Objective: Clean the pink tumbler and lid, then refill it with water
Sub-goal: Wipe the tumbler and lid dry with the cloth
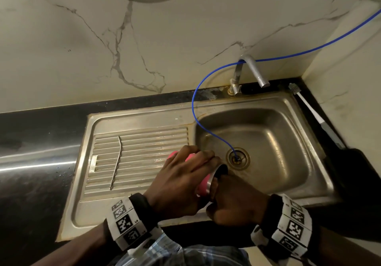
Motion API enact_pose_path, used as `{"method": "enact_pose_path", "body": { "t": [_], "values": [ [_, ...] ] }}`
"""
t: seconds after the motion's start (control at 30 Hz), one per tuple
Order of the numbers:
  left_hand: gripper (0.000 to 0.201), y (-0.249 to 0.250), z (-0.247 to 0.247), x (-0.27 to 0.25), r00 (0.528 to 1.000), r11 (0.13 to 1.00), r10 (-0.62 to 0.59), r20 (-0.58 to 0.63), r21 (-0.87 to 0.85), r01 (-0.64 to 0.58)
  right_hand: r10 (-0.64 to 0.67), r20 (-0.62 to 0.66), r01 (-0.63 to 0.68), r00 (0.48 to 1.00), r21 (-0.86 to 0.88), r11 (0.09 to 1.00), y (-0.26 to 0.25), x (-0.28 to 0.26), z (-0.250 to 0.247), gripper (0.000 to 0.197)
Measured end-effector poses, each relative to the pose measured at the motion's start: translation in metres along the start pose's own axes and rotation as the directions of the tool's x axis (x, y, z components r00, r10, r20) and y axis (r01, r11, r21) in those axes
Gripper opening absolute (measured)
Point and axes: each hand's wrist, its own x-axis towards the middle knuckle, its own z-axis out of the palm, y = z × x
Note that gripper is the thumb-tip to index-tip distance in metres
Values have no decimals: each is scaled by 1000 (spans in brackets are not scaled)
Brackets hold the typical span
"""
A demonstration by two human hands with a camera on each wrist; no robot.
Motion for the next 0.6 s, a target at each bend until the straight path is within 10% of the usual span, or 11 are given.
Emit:
{"method": "enact_pose_path", "body": {
  "t": [0.1, 0.2, 0.3, 0.37, 0.43, 0.53, 0.6],
  "values": [
    [67, 1, 5, -1, 999, 1000, 2, -45, -6, -2, 196, 33, -198, 980, 56, 979, -3, 0, 2, 32],
    [65, 4, 15, -7, 995, 998, 35, -89, 53, -30, 418, 213, -469, 883, 445, 763, -3, -2, 10, 26],
    [53, 2, 22, -13, 984, 983, 89, -153, 175, -62, 486, 238, -291, 841, 956, 35, -9, -2, 12, 20],
    [51, 0, 23, -14, 983, 972, 110, -149, 222, -75, 491, 201, -99, 848, 969, -226, -13, 1, 16, 26],
    [51, -4, 22, -12, 986, 981, 109, -124, 176, -86, 541, 189, -139, 819, 981, -132, -18, 4, 21, 14],
    [71, -9, 16, -4, 999, 1000, 21, -33, -4, -21, 616, 74, -472, 784, 715, 515, -7, 2, 27, 35],
    [79, -11, 10, 2, 999, 992, -46, 21, -118, 48, 493, 34, -474, 869, 337, 813, 0, -1, 20, 51]
  ]
}}
